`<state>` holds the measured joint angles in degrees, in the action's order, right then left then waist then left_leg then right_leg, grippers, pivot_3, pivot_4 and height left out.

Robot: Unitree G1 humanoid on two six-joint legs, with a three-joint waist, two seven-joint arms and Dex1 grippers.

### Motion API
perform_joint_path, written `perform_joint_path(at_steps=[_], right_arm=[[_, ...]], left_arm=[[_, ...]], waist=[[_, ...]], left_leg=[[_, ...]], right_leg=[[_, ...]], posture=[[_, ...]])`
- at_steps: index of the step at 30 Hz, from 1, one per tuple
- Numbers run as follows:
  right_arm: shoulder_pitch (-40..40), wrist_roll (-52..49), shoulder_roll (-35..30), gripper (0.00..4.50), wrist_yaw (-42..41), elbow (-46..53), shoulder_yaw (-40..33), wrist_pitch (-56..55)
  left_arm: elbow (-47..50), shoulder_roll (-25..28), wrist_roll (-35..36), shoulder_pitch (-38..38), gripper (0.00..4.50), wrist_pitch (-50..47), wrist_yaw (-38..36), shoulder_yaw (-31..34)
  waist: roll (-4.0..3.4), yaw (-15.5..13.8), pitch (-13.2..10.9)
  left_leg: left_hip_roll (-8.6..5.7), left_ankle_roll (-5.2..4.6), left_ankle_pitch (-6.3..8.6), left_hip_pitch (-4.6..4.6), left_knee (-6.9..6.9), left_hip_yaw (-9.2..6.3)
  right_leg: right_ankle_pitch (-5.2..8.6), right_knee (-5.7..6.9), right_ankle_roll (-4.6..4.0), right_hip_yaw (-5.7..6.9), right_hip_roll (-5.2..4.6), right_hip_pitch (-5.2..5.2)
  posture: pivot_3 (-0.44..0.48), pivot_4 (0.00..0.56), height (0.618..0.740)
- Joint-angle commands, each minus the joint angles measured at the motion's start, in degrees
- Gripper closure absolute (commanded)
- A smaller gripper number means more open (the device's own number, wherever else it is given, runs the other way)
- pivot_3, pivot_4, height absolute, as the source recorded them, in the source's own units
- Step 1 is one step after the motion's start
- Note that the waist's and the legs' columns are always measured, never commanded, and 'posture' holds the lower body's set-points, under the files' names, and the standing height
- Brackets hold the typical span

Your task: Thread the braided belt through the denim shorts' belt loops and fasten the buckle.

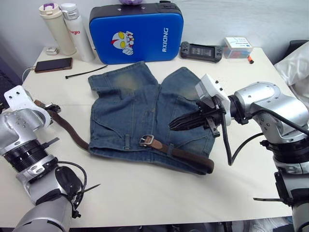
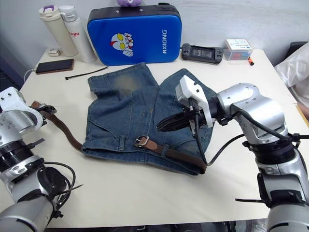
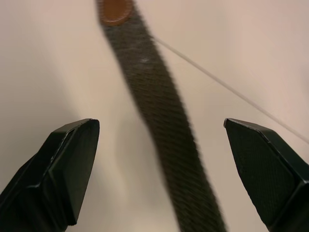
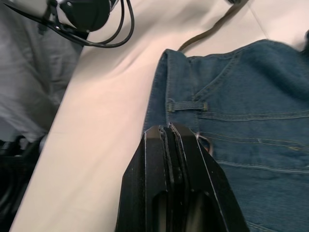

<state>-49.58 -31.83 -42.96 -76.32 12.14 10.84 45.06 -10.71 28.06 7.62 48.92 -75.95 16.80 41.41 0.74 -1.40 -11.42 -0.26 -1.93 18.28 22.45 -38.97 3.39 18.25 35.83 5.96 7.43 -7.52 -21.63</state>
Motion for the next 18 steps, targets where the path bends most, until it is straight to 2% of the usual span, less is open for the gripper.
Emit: perform_joint_path(at_steps=[1, 8, 10, 12, 14, 16, 18], right_arm=[[0.4, 0.4, -0.8, 4.48, 2.1, 2.5, -2.1, -1.1], [2.1, 1.2, -2.5, 4.48, 3.4, 3.5, -2.3, -2.9], [2.4, 1.1, -2.8, 4.50, 3.7, 3.5, -2.5, -3.1], [2.9, 1.2, -3.1, 4.50, 3.9, 3.7, -2.6, -3.3], [3.3, 1.2, -3.4, 4.50, 4.1, 3.8, -2.7, -3.6], [3.6, 1.3, -3.6, 4.50, 4.3, 3.7, -2.7, -4.0], [3.7, 1.6, -3.8, 4.50, 4.4, 3.5, -2.6, -4.4]], left_arm=[[-8.8, 0.2, -2.4, 3.6, 0.00, 10.5, 4.3, -0.7], [-21.8, 0.2, -0.4, 8.2, 0.00, 17.7, 5.9, -0.9], [-23.5, 0.4, -0.3, 8.7, 0.52, 18.4, 7.3, -0.4], [-23.6, 0.6, -0.6, 8.4, 1.24, 18.6, 8.5, -0.6], [-20.4, 1.0, -1.0, 6.4, 2.19, 20.6, 4.3, -5.0], [-12.9, 1.4, -2.3, 2.2, 3.12, 27.3, -2.8, -12.6], [-4.3, 1.1, 0.9, -2.0, 4.01, 34.4, -13.0, -16.6]], waist=[[0.05, -0.1, 0.0], [0.11, -0.1, 0.0], [0.12, 0.0, 0.0], [0.12, 0.0, 0.0], [0.12, 0.0, 0.0], [0.12, 0.0, 0.0], [0.19, 0.0, -0.1]], left_leg=[[0.00, 0.00, 0.00, 0.00, -0.01, 0.00], [-0.01, 0.00, 0.00, 0.03, -0.03, -0.01], [-0.01, -0.01, 0.00, 0.02, -0.03, 0.00], [-0.01, -0.01, 0.00, 0.02, -0.03, 0.02], [0.00, -0.01, 0.00, 0.02, -0.03, 0.02], [0.00, -0.01, 0.00, 0.02, -0.03, 0.01], [0.00, 0.00, 0.00, 0.04, -0.04, 0.01]], right_leg=[[0.00, 0.00, 0.00, 0.01, 0.00, 0.00], [0.00, 0.01, 0.00, 0.10, -0.02, 0.00], [0.00, 0.01, 0.00, 0.11, -0.02, -0.01], [0.00, 0.02, 0.01, 0.11, -0.02, -0.01], [0.00, 0.02, 0.01, 0.12, -0.02, -0.01], [0.00, 0.03, 0.00, 0.12, -0.01, -0.01], [0.00, 0.03, 0.00, 0.11, -0.01, -0.01]], posture=[[0.000, 0.150, 0.725], [0.000, 0.150, 0.725], [0.000, 0.150, 0.725], [0.000, 0.150, 0.725], [0.000, 0.150, 0.725], [0.000, 0.150, 0.725], [0.000, 0.150, 0.725]])
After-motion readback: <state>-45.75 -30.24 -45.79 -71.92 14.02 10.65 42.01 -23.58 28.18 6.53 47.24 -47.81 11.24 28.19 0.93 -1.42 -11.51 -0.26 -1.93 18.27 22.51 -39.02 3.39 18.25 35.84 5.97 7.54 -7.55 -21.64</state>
